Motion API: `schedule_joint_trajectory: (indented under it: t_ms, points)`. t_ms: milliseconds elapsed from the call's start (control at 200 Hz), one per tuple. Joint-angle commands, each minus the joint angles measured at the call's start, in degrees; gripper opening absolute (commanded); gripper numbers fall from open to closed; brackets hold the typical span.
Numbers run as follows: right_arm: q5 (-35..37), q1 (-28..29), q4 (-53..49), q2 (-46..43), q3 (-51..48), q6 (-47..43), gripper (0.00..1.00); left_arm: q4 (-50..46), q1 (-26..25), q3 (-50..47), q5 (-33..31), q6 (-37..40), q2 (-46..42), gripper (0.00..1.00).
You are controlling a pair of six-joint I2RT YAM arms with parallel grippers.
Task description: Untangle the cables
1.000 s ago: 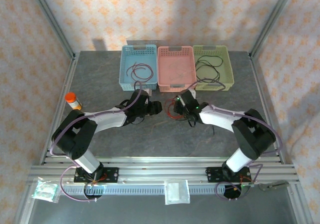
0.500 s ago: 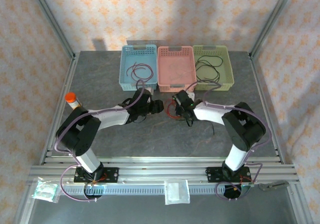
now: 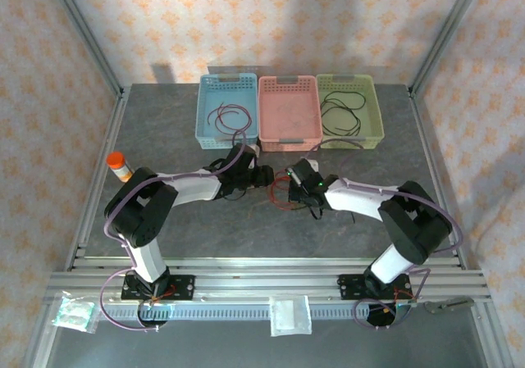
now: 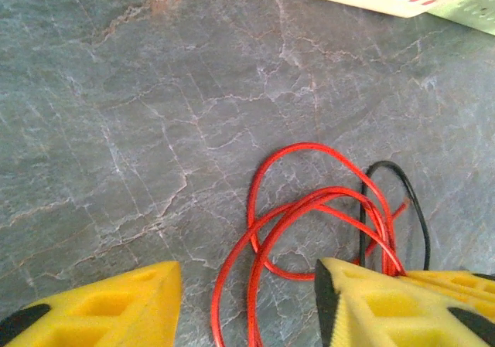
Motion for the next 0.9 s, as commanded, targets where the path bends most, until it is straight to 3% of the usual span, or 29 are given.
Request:
schedule_joint_trajectory:
  t_ms: [0,200,896]
  points:
    - [2.05,0.02,-1.78,-1.16,-0.48,-0.01,0.09,-3.37,-0.41,1.68,-0.19,1.26,1.43,0.44]
    - [2.10,0.02,-1.42,-0.65,-0.15,0.56,0.08,-5.48,-0.80,2.41,0.77,1.69,2.47,0.32]
    - [2.26,0.02,-0.94,0.14,0.47,0.77,0.06,-6.23,-1.73,3.84,2.77,1.78,6.24,0.18]
